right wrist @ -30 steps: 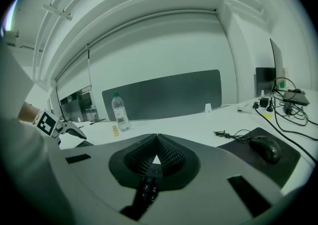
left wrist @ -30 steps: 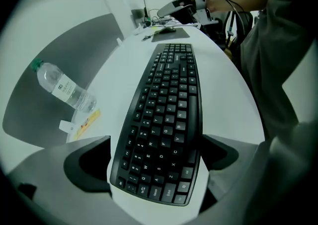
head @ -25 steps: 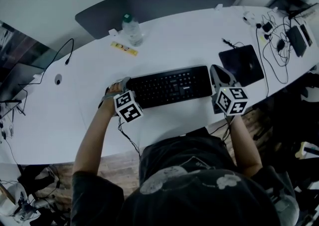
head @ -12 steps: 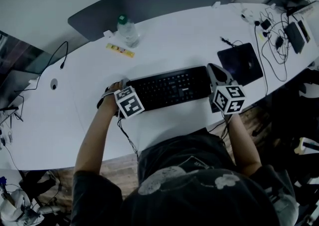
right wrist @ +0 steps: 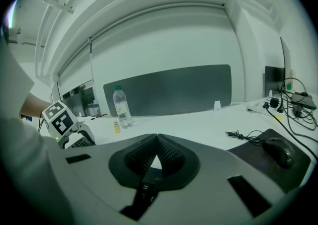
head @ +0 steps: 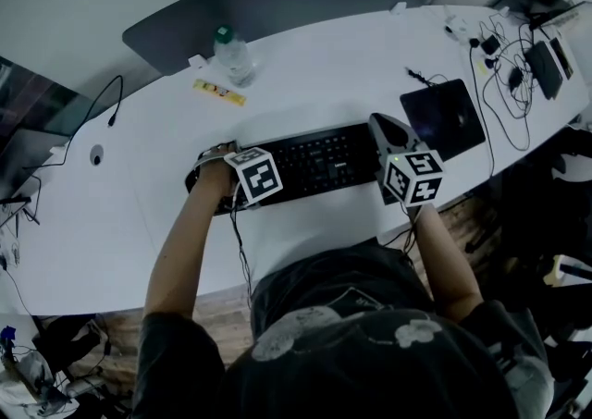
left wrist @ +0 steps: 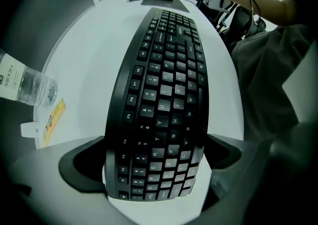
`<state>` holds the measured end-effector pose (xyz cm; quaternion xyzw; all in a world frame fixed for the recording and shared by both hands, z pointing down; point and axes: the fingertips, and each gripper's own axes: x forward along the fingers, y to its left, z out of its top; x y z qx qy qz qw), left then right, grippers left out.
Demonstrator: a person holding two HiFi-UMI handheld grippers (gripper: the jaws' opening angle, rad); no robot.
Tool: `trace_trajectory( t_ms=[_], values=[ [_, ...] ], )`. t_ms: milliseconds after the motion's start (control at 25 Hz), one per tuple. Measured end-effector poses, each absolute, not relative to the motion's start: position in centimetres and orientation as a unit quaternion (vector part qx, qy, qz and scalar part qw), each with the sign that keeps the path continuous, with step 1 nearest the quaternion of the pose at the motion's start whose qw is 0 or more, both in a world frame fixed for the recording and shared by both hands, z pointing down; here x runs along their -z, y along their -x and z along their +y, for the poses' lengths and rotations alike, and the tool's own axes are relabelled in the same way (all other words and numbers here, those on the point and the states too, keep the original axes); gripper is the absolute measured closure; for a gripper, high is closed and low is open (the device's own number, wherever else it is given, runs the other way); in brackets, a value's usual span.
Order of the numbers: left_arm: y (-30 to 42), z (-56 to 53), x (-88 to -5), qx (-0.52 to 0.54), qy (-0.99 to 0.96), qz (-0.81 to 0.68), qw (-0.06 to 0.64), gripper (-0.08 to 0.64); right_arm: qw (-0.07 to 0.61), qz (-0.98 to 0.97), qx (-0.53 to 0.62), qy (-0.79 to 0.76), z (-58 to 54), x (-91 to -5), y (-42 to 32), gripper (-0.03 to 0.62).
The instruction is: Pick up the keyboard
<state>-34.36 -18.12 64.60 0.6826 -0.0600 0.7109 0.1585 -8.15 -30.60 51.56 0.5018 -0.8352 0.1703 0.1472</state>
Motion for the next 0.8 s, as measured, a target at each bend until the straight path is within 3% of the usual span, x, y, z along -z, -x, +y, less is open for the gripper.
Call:
trace_trajectory(
  t_ms=[240,520,640,800],
  values=[
    [34.1,-18.3,-63.9,-0.68,-0.717,-0.096,0.12,-0.031,0.182,-0.858,-0.144,-0.459,-31.3,-51.6,9.2,0.591],
    [33.8,-17.8,-63.5,-0.679,-0.718,-0.125,0.09,-0.032,0.28,-0.908,-0.201,-0.239,-32.0,-53.3,15.1,0.588],
    [33.6,-17.5,-63.3,-0.672,-0.723,-0.134,0.083,-0.032,0.366,-0.897,-0.241,-0.057,-30.0,-55.4,18.8,0.398],
    [33.5,-17.6,-63.0,-0.668,-0.727,-0.142,0.072,-0.032,0.445,-0.834,-0.308,0.107,-26.9,-58.8,21.6,0.351]
  ],
)
